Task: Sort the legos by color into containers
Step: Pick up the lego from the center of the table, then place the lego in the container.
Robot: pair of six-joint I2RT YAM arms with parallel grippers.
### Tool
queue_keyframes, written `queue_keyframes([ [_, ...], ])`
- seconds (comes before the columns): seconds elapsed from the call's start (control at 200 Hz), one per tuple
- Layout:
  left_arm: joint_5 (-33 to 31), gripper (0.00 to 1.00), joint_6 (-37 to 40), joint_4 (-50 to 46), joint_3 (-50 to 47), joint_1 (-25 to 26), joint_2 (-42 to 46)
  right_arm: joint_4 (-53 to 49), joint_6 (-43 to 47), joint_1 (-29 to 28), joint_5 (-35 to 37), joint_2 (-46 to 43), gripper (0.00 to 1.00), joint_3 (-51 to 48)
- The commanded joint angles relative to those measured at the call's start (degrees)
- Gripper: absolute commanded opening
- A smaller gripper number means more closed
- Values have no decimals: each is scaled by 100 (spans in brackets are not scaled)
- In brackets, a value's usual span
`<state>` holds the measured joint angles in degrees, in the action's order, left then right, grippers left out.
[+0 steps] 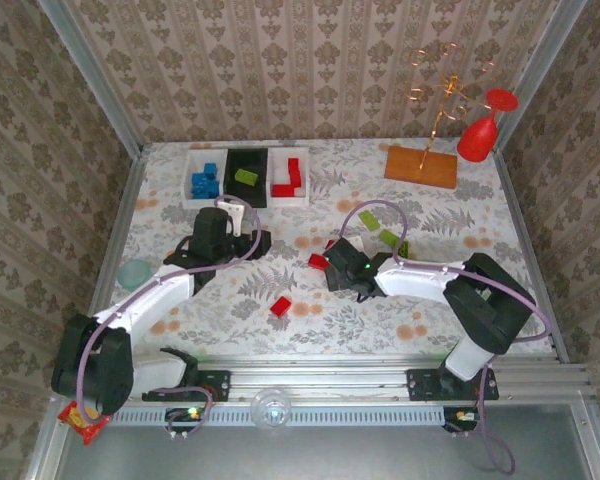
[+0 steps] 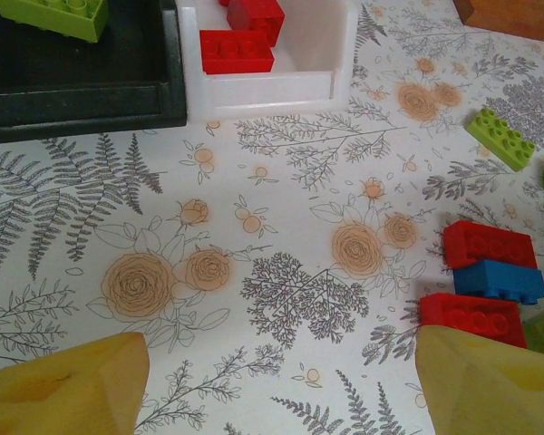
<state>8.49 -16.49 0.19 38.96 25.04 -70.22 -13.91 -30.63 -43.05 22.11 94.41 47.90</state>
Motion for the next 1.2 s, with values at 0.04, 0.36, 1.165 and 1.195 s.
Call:
queue_keyframes([
  [0.04,109,79,50,139,-55,-29,-39,58,-284,81,58,162,89,-33],
  [0.36,-14,79,28,169,-199,-72,-3,537,-83,183,242,-125,64,-313],
  [1.165,122,79,-620,208,-692,-1612,793,3503,627,299,-1625,3057,60,4465],
  [1.195,104,79,-602,201,-697,-1608,814,3412,591,333,-1673,3268,59,4723],
])
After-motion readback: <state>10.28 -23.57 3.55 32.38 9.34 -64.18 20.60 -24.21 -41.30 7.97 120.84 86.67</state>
